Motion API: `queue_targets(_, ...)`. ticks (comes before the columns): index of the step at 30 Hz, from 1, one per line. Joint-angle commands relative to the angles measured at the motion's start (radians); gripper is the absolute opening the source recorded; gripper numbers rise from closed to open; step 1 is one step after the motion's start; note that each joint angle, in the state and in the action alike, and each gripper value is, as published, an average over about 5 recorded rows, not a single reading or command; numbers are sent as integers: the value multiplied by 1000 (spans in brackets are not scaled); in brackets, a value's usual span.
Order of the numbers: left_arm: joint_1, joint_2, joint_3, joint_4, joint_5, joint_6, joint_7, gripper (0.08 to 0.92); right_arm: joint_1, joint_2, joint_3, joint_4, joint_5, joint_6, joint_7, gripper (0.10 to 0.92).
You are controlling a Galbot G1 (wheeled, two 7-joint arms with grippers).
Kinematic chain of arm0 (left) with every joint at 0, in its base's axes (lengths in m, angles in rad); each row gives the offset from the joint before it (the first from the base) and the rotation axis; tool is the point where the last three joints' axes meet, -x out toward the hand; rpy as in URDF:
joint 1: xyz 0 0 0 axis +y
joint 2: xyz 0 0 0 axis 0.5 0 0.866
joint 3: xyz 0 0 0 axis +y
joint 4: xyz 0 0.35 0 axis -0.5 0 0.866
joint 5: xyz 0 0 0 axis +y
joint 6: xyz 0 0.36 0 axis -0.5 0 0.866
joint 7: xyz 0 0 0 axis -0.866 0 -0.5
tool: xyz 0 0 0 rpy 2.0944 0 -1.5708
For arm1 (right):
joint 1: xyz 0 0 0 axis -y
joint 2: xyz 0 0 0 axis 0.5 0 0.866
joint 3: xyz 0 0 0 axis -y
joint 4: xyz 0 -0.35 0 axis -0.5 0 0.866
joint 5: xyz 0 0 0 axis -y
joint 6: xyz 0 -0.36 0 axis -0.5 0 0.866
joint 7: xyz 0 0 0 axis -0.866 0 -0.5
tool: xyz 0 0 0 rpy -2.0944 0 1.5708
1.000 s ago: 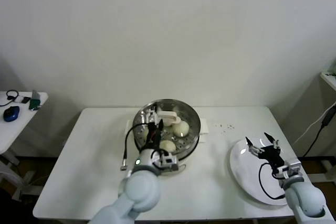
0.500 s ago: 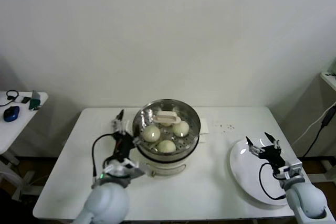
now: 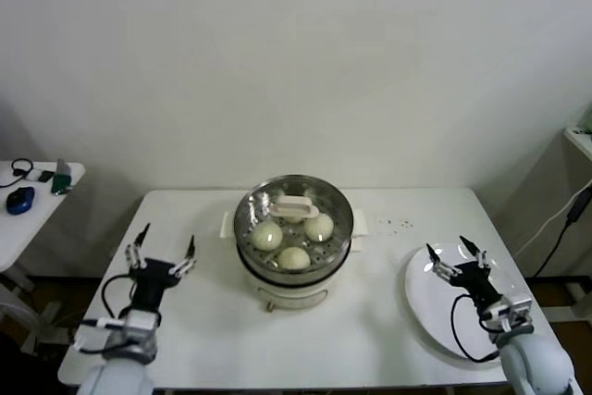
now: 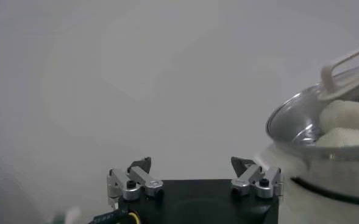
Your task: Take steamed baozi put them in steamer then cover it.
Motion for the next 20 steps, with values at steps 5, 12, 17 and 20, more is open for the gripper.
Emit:
queue_targets(5, 199, -101, -160, 179, -272, -385, 49, 823, -46, 40, 3, 38, -4, 86, -9, 823)
queue_targets(12, 192, -103, -168, 173, -270, -381, 52, 823, -43, 49, -1, 34, -9, 90, -8, 823)
queue_targets(17, 193, -102, -177, 162, -261, -376, 58, 823, -36, 56, -1, 29, -14, 94, -8, 823)
queue_targets(20, 193, -103, -177, 159, -258, -376, 59, 823, -35, 61, 0, 28, -17, 96, -9, 823)
